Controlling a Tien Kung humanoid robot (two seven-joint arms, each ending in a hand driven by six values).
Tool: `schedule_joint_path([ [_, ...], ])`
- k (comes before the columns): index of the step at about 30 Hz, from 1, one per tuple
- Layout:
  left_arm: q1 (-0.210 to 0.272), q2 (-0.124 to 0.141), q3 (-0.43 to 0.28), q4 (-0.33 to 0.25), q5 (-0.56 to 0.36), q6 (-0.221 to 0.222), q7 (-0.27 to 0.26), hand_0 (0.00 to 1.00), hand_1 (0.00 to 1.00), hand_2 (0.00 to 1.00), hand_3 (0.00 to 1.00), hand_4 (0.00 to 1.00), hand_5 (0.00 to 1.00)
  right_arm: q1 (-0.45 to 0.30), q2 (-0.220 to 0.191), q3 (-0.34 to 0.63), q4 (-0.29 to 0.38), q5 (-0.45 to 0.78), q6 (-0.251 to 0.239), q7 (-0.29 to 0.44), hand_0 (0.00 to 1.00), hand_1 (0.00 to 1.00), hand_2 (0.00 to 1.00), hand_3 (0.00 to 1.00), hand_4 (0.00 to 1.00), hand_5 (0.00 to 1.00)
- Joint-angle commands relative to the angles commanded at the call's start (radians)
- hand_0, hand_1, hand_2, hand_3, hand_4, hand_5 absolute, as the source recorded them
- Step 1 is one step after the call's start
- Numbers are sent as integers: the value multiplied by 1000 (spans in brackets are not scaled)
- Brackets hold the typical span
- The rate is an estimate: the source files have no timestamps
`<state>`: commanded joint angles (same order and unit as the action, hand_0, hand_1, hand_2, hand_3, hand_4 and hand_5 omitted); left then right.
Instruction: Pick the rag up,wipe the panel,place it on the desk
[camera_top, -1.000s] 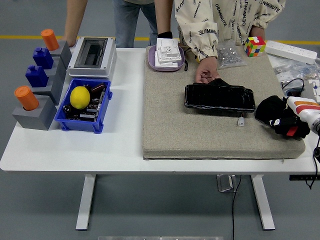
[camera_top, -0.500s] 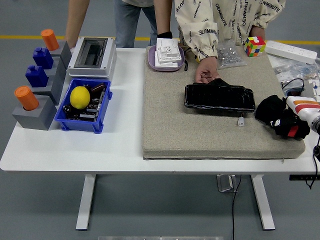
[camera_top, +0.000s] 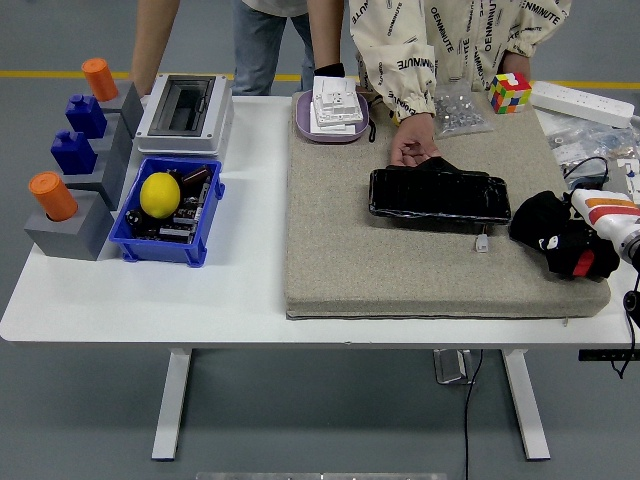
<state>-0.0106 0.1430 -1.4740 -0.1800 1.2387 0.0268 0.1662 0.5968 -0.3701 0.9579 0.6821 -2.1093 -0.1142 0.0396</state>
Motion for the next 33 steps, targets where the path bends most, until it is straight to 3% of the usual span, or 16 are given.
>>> schedule_joint_path([
  [1, 0, 0, 0, 0, 0, 0, 0, 643, 692, 732, 563, 594, 466, -1, 0, 0, 0, 0, -2, 0, 554, 568, 652, 576, 998, 570],
  [6, 0, 0, 0, 0, 0, 0, 0, 643, 692, 732, 563, 594, 466, -4, 2, 2, -2, 2, -19, 5, 554, 568, 652, 576, 998, 570],
  [7, -1, 0, 0, 0, 0, 0, 0, 643, 692, 732, 562, 594, 466, -5, 2, 2, -3, 3, -21, 6, 490, 514, 581, 514, 998, 542],
  [24, 3, 4, 5, 0, -1, 0, 0, 643, 692, 734, 563, 594, 466, -13, 7, 7, -9, -6, -55, 13, 421, 453, 514, 483, 998, 493],
  [25, 3, 4, 5, 0, 0, 0, 1, 643, 692, 734, 563, 594, 466, -13, 8, 7, -10, -7, -57, 13, 357, 419, 489, 471, 998, 419],
  [30, 4, 4, 4, 0, 1, 0, 1, 643, 692, 734, 563, 594, 466, -14, 8, 7, -11, -16, -65, 14, 357, 419, 489, 471, 998, 419],
  [31, 4, 5, 5, 0, 1, 0, 1, 643, 692, 733, 562, 593, 465, -14, 9, 7, -11, -18, -67, 13, 297, 399, 477, 462, 998, 313],
  [33, 4, 5, 7, 0, 0, 0, 1, 643, 692, 733, 562, 593, 465, -15, 9, 8, -11, -20, -70, 14, 297, 399, 477, 462, 998, 313],
])
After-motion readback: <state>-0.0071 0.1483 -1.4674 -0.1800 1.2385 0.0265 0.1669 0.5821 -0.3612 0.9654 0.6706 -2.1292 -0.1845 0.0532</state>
